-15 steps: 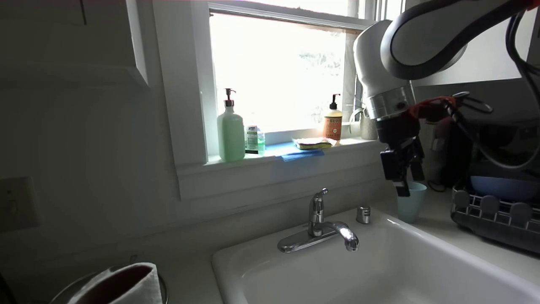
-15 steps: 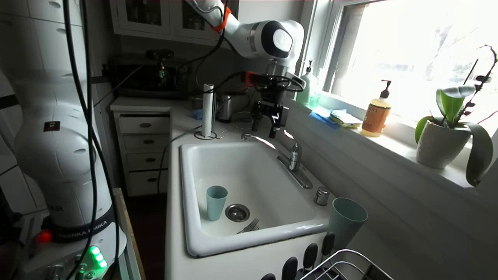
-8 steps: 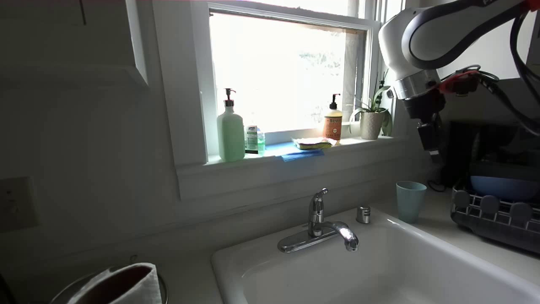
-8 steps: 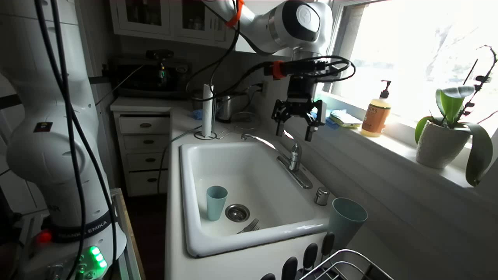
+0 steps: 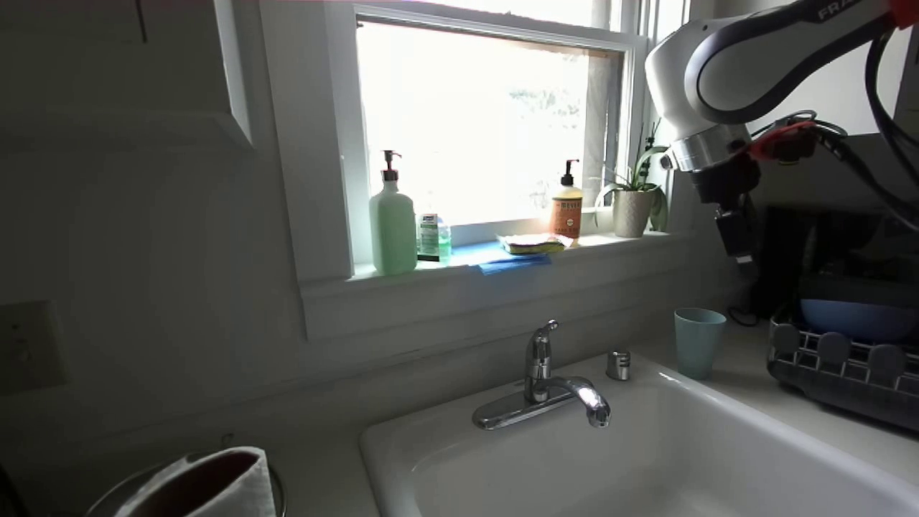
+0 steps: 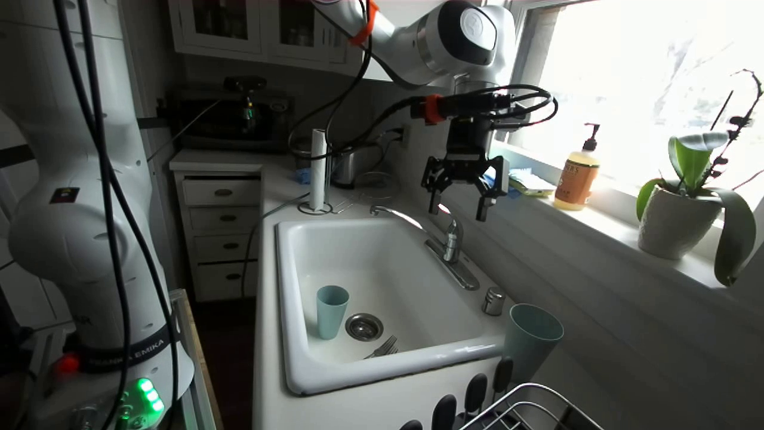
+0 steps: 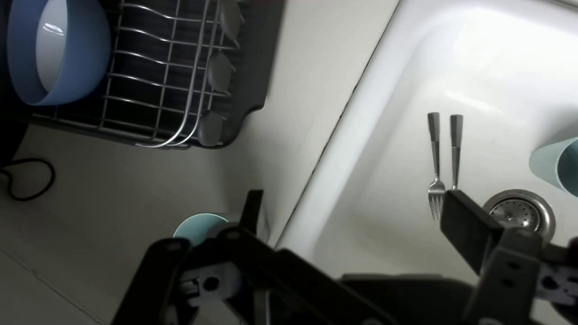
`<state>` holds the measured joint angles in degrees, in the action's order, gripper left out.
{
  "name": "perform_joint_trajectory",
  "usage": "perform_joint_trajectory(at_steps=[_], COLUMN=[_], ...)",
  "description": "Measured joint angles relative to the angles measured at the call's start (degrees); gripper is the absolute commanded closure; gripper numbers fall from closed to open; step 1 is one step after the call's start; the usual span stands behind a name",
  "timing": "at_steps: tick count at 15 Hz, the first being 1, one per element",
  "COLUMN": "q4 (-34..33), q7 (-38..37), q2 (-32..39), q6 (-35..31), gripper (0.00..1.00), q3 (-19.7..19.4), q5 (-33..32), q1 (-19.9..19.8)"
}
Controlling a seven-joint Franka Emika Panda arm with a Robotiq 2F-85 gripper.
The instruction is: Move the faucet head to the left, pick up the cup on the right and pour its contents into the cup in the sink
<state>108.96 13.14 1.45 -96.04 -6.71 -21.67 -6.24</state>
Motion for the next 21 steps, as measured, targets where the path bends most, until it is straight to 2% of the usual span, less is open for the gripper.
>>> perform_joint_trajectory(at_steps=[3, 12, 19, 21], q4=[0.0, -1.9, -8.6, -10.8], q7=[0.1, 6.9, 14.5, 14.6], q2=[0.6, 7.0, 15.5, 17.7], q6=[-1.6, -17.2, -21.4, -20.6], gripper=[0.00, 0.00, 0.00, 0.00], q3=[-0.3, -3.8, -4.7, -4.7], q5=[-0.1, -1.1, 3.1, 5.4], q1=[-0.4, -4.9, -9.8, -10.8])
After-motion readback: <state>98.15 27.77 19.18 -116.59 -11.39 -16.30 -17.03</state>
